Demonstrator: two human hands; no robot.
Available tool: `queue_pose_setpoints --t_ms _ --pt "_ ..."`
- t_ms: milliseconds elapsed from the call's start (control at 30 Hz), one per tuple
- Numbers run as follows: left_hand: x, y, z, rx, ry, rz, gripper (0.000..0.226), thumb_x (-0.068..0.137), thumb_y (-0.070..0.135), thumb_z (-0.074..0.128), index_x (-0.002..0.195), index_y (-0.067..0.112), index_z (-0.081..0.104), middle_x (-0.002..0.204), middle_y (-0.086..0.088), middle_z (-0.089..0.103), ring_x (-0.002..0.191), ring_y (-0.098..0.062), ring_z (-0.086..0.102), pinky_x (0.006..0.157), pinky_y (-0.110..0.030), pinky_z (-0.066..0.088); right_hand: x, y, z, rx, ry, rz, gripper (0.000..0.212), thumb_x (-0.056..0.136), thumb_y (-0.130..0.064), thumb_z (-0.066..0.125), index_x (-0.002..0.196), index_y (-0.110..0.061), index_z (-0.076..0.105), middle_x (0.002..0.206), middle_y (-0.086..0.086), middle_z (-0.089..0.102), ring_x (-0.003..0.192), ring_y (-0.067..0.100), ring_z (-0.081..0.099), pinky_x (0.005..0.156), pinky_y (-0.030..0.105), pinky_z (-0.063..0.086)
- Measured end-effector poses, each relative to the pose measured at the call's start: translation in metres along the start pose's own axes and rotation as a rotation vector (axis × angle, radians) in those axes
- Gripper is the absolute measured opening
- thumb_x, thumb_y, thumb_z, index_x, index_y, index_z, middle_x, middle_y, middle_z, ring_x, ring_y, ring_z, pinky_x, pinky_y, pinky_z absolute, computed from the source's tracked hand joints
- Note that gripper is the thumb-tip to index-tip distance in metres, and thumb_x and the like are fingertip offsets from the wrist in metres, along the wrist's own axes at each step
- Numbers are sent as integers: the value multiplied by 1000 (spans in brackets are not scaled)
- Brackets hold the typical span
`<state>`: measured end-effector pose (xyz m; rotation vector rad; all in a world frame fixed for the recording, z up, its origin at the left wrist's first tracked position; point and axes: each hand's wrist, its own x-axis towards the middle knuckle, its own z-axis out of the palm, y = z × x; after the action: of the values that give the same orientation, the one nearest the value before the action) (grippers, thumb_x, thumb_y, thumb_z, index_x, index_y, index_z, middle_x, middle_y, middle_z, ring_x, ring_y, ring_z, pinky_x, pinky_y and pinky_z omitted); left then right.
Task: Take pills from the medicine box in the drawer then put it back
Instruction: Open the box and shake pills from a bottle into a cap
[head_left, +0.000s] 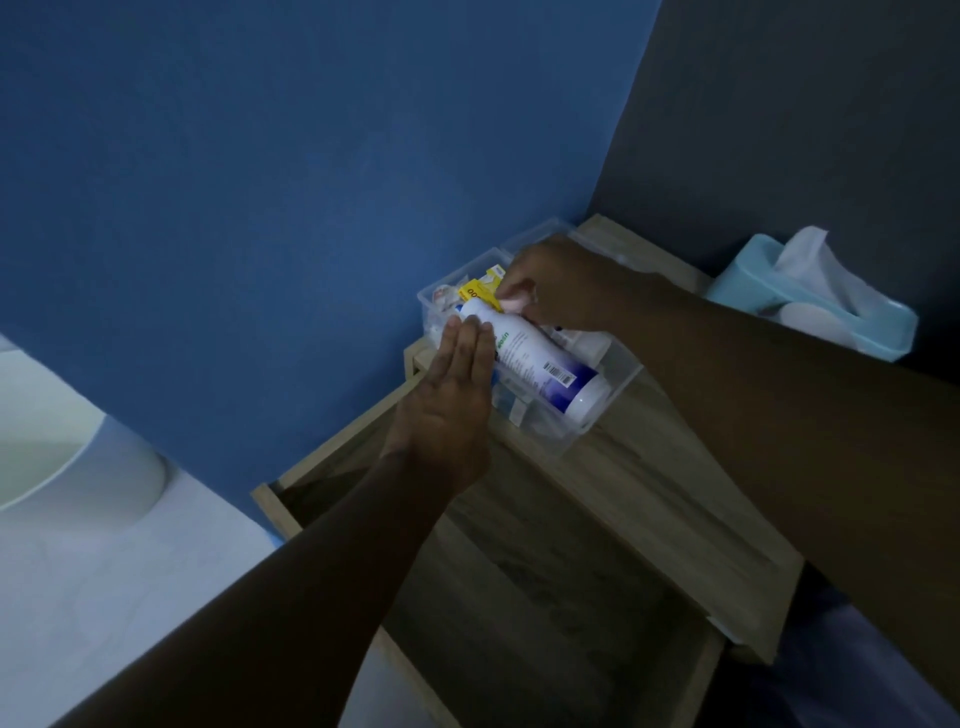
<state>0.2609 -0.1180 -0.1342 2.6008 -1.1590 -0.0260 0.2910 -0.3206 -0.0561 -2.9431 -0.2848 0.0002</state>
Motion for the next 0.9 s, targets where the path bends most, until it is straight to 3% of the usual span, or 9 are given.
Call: queue_pose_setpoints --t_ms 67,133,233,400,567,667,733,800,900 --pt "0 0 1 11 -8 4 109 80 9 63 151 11 -19 162 -9 -19 148 -27 -19 118 -35 4 -1 3 4 92 24 53 12 87 -9 70 92 -1 78 94 13 73 92 28 64 84 42 52" --pt "0 0 1 16 -13 -6 109 80 9 63 150 11 -20 162 -9 -19 148 -27 -19 119 -35 9 -4 4 8 144 52 109 19 88 -13 70 103 -4 77 104 12 73 101 30 63 86 37 51" --pt "0 0 2 25 -19 -8 109 80 11 64 150 12 -19 162 -9 -17 149 -27 -16 121 -37 13 -12 3 8 235 199 196 23 82 -10 76 105 -6 76 98 9 74 89 22 68 67 18 47" --pt "-2 7 -11 -1 -82 -65 110 76 12 65 153 11 -13 164 -8 -15 150 -26 -13 123 -41 14 -50 -12 -14 260 263 246 51 66 -19 91 114 -12 75 102 5 66 82 12 58 78 28 49" --pt "0 31 -49 -41 -168 -193 99 78 28 63 155 8 5 165 -10 -6 152 -30 -3 122 -45 8 -111 -40 -47 374 356 333 42 69 -26 89 109 -15 77 89 -4 57 65 -3 52 69 12 44" --pt "-5 66 -80 -501 -16 -425 57 85 30 57 140 17 49 153 -10 40 140 -29 38 112 -38 34 -146 -51 -65 379 321 344 36 78 -27 84 113 -20 75 96 -2 61 67 -6 56 66 3 39" --pt "-22 94 -103 -919 17 -546 27 88 28 52 107 23 70 126 -12 66 117 -31 61 101 -39 48 -175 -63 -80 386 299 361 35 80 -24 81 115 -24 74 101 -1 64 68 -7 58 66 2 40" --pt "-32 111 -111 -1237 -28 -598 18 92 24 53 89 25 71 114 -14 71 99 -27 68 94 -40 54 -186 -70 -84 417 289 357 37 79 -20 81 115 -24 74 99 -4 66 67 -9 59 70 5 45" --pt "-62 139 -125 -1529 -88 -501 19 98 24 53 106 14 67 99 -9 75 84 -17 73 77 -27 59 -212 -90 -98 465 283 308 45 77 -17 84 121 -19 72 96 -10 67 79 4 65 80 26 55"
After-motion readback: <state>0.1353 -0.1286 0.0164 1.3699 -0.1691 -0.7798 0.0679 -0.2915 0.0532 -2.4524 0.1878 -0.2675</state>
